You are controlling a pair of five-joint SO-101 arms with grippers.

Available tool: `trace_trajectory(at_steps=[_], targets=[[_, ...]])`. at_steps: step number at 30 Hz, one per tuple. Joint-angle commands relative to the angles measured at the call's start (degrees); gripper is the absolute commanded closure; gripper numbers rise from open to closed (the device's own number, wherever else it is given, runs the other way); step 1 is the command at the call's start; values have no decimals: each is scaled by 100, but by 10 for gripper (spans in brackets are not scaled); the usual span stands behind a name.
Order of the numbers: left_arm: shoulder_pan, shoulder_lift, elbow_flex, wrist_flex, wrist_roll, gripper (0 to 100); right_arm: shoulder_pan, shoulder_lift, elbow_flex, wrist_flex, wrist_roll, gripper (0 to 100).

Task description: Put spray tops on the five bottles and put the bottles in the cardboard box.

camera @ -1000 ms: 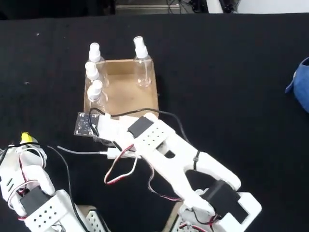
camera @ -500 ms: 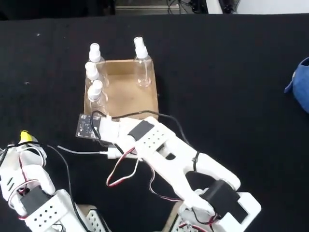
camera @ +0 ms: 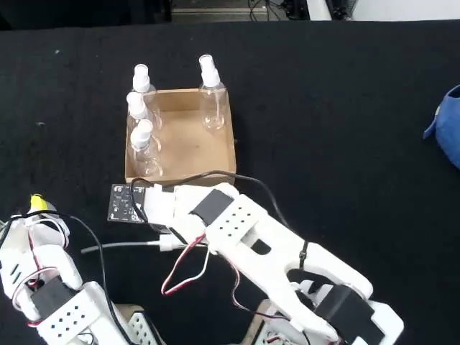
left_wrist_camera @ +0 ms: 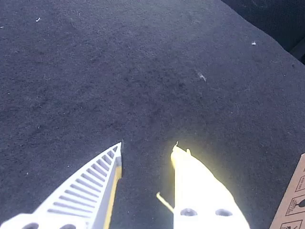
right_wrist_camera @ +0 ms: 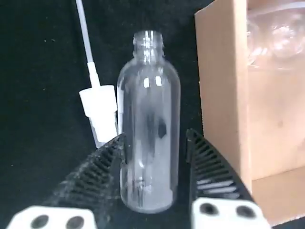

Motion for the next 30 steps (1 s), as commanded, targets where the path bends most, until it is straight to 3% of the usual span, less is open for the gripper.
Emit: trace_trajectory(at_steps=[1, 5, 15, 24, 30], targets=[[-40, -62, -224, -132, 44, 970, -35, -224, -92, 53, -114, 766], [-40, -62, -224, -123, 44, 970, -44, 163, -277, 88, -229, 665], [-40, -62, -224, -123, 44, 970, -62, 1095, -593, 62, -264, 664], [-40, -62, -224, -123, 44, 970, 149, 1209, -593, 105, -220, 932], [-40, -62, -224, -114, 44, 970, 642, 171, -593, 765, -229, 960]])
